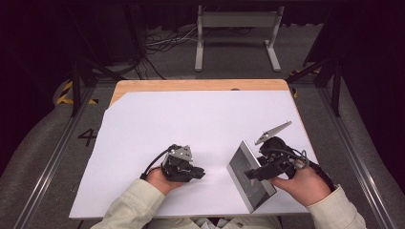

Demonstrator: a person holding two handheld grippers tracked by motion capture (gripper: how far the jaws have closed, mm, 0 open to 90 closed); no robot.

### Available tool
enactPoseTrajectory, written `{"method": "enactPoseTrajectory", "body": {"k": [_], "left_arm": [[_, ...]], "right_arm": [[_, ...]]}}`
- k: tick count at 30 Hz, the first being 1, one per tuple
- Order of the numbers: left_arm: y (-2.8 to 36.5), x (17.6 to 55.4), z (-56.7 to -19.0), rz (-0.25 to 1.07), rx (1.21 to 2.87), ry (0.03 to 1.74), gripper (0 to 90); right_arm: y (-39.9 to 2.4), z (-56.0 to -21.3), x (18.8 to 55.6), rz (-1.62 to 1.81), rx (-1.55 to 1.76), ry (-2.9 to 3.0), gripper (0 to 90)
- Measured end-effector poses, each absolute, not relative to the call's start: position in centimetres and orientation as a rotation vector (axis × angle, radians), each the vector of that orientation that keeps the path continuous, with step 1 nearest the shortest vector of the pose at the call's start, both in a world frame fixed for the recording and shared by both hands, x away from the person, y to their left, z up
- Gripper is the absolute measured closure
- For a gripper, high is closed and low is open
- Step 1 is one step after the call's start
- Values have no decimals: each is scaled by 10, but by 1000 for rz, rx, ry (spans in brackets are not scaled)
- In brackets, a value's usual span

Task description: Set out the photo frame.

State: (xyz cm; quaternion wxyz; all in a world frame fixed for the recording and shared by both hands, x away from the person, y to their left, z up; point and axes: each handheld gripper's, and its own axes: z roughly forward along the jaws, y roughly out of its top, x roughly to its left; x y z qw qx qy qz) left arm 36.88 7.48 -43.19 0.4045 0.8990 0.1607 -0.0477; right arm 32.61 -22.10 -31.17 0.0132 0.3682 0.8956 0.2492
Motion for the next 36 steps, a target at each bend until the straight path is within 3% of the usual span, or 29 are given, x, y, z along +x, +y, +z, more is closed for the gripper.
{"method": "enactPoseTrajectory", "body": {"k": [23, 36], "left_arm": [[73, 369, -433, -132, 2273, 396, 796], [74, 369, -432, -133, 2270, 400, 795]], "right_arm": [[-215, -317, 326, 740, 1134, 2817, 516], [-215, -312, 324, 711, 1132, 2784, 636]]}}
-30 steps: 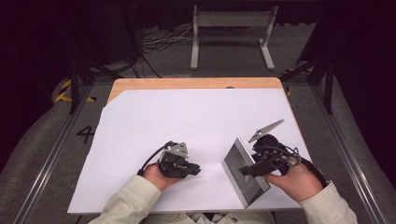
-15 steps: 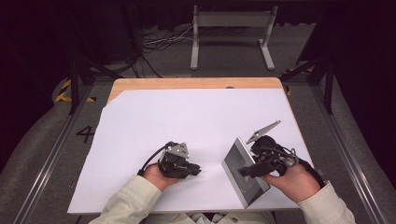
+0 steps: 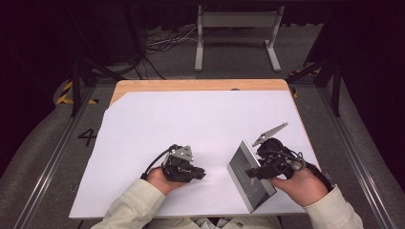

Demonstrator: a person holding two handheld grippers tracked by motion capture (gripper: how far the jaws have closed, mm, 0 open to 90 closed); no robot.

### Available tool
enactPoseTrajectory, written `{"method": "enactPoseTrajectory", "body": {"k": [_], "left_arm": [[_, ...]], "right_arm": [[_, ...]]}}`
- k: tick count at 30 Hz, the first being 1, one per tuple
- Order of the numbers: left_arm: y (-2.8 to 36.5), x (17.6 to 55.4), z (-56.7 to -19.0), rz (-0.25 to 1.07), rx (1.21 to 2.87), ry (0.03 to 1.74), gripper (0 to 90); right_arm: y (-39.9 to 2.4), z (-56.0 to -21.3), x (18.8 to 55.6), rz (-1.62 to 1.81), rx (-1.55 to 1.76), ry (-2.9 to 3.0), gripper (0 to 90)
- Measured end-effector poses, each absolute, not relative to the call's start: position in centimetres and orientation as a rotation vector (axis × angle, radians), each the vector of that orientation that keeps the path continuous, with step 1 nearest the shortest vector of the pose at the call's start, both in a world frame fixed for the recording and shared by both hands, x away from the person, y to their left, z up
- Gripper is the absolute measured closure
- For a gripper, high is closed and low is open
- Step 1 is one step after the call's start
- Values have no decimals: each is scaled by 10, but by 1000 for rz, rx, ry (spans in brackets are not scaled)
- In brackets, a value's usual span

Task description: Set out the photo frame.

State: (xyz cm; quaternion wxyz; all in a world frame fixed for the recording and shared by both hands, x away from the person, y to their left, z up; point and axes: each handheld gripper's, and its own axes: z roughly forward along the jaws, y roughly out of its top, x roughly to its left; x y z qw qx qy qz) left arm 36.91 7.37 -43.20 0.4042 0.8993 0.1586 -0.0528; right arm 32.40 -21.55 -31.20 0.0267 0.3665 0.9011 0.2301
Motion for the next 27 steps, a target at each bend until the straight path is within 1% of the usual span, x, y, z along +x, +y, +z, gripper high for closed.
{"method": "enactPoseTrajectory", "body": {"k": [5, 12, 14, 19, 27], "left_arm": [[73, 369, -432, -132, 2269, 399, 794], [73, 369, -432, -134, 2270, 400, 795], [73, 369, -432, -133, 2270, 399, 795], [73, 369, -432, -134, 2270, 400, 795], [74, 369, -432, -135, 2269, 397, 794]], "right_arm": [[-216, -310, 324, 689, 1131, 2765, 692], [-214, -309, 324, 674, 1139, 2760, 714], [-213, -309, 322, 663, 1131, 2743, 738], [-214, -308, 322, 660, 1129, 2743, 750], [-212, -308, 323, 670, 1111, 2766, 792]]}}
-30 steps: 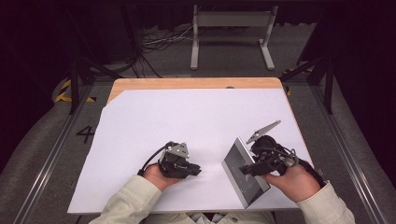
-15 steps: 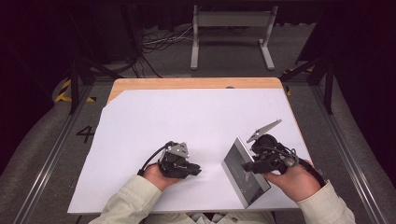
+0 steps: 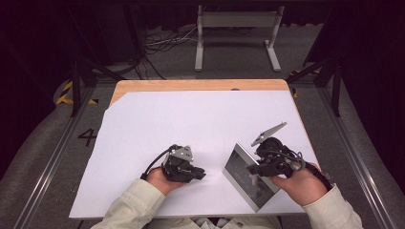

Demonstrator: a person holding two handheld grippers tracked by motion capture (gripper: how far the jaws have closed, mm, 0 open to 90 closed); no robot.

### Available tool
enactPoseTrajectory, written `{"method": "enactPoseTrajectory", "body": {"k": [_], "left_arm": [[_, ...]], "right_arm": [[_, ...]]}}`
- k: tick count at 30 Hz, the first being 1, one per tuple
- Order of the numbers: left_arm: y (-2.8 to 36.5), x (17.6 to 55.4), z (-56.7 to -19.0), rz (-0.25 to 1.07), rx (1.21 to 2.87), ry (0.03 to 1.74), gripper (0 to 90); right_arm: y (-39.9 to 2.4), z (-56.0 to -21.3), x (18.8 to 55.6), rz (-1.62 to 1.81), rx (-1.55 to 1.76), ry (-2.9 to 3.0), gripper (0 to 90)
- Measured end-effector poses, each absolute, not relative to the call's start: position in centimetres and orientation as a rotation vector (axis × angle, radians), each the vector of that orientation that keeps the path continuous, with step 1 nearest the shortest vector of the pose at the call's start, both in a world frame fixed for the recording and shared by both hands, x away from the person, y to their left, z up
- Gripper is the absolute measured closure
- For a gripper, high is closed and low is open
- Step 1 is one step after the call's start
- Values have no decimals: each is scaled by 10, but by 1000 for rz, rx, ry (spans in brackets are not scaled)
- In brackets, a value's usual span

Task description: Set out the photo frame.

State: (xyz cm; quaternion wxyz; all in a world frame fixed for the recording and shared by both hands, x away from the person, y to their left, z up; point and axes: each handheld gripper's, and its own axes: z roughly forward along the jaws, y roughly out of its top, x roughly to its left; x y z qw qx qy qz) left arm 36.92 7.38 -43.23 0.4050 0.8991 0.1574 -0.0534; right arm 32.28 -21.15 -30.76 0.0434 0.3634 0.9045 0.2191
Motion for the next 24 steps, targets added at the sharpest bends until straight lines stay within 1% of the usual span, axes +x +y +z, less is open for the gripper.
{"method": "enactPoseTrajectory", "body": {"k": [3, 5, 16, 24], "left_arm": [[74, 369, -432, -135, 2267, 401, 794], [75, 369, -432, -136, 2266, 403, 795], [83, 370, -430, -120, 2258, 426, 792], [94, 368, -429, -102, 2244, 462, 786]], "right_arm": [[-210, -307, 323, 680, 1093, 2788, 810], [-208, -305, 322, 693, 1073, 2807, 838], [-200, -296, 323, 684, 1011, 2811, 838], [-195, -286, 334, 693, 978, 2808, 838]]}}
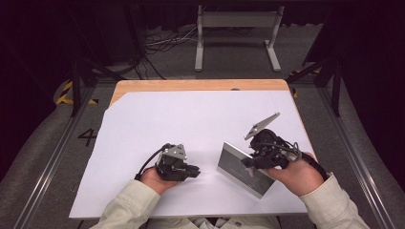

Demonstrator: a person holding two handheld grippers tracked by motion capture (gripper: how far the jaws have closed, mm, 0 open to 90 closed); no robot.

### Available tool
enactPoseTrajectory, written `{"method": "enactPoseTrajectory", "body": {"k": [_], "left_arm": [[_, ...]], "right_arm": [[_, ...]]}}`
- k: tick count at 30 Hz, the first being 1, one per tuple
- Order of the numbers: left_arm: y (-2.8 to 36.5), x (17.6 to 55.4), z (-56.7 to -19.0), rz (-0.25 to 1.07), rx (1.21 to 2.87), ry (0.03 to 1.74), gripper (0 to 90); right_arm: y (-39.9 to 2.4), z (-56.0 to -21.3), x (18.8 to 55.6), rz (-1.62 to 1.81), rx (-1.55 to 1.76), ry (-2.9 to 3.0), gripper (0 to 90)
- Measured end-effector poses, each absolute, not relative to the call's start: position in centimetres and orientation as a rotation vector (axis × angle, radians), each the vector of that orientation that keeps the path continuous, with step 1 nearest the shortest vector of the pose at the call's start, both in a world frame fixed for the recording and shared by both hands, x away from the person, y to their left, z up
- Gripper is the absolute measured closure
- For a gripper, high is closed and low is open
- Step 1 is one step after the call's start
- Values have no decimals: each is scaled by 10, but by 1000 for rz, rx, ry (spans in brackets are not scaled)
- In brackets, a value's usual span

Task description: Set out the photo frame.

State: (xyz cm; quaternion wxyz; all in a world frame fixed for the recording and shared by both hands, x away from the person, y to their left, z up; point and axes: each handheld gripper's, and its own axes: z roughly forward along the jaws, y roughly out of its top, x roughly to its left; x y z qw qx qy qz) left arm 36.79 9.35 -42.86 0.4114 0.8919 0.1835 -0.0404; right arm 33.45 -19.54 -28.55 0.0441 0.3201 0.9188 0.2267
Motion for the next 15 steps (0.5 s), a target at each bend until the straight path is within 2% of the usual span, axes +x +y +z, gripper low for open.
{"method": "enactPoseTrajectory", "body": {"k": [15], "left_arm": [[117, 363, -427, -61, 2217, 529, 777]], "right_arm": [[-180, -273, 367, 681, 761, 2888, 839]]}}
